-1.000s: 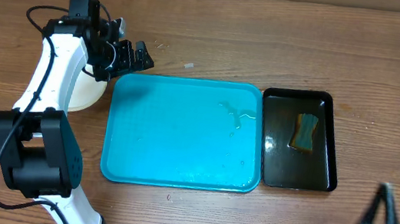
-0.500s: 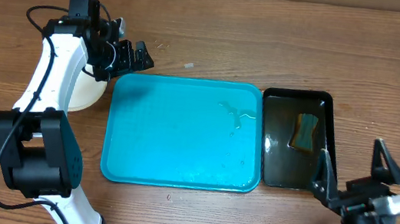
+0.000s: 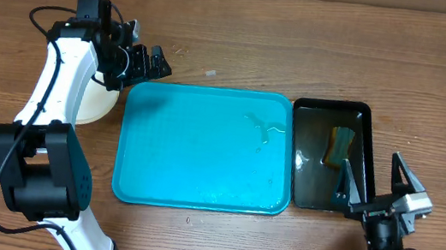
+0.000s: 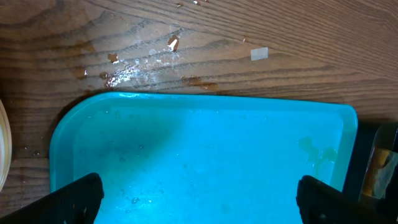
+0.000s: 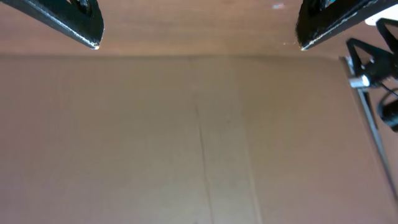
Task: Clean dirty plates on tray and stack at the side
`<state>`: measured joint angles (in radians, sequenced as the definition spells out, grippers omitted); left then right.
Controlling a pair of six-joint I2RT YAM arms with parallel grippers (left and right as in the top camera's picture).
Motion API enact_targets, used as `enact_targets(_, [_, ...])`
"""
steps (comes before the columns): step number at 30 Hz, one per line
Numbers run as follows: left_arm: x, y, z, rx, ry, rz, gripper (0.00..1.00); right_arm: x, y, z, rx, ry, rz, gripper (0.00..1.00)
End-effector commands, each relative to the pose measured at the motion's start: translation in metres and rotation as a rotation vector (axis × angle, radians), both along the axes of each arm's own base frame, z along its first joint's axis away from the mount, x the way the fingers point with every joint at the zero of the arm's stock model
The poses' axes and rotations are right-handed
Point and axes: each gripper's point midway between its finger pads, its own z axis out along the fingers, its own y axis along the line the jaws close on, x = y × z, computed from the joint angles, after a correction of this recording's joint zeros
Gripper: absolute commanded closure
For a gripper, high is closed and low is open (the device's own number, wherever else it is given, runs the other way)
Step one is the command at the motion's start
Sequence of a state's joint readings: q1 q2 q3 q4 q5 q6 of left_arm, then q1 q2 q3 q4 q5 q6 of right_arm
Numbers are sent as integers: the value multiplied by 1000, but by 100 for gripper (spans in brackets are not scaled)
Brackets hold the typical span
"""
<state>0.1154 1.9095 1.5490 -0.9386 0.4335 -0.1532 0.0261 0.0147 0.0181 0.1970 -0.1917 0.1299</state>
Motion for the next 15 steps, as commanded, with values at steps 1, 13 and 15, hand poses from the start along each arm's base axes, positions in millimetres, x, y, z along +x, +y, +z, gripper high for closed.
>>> enact_targets(1, [0,0,-1,5,-7,-16,0,4,-7,-16,9,56,-43,0])
enact_targets(13, [0,0,0,5,-7,-16,0,11,-19,-68,-1,272,-113,0])
enact_targets(15, [0,0,0,5,-7,-16,0,11,-19,-68,-1,272,-117,0])
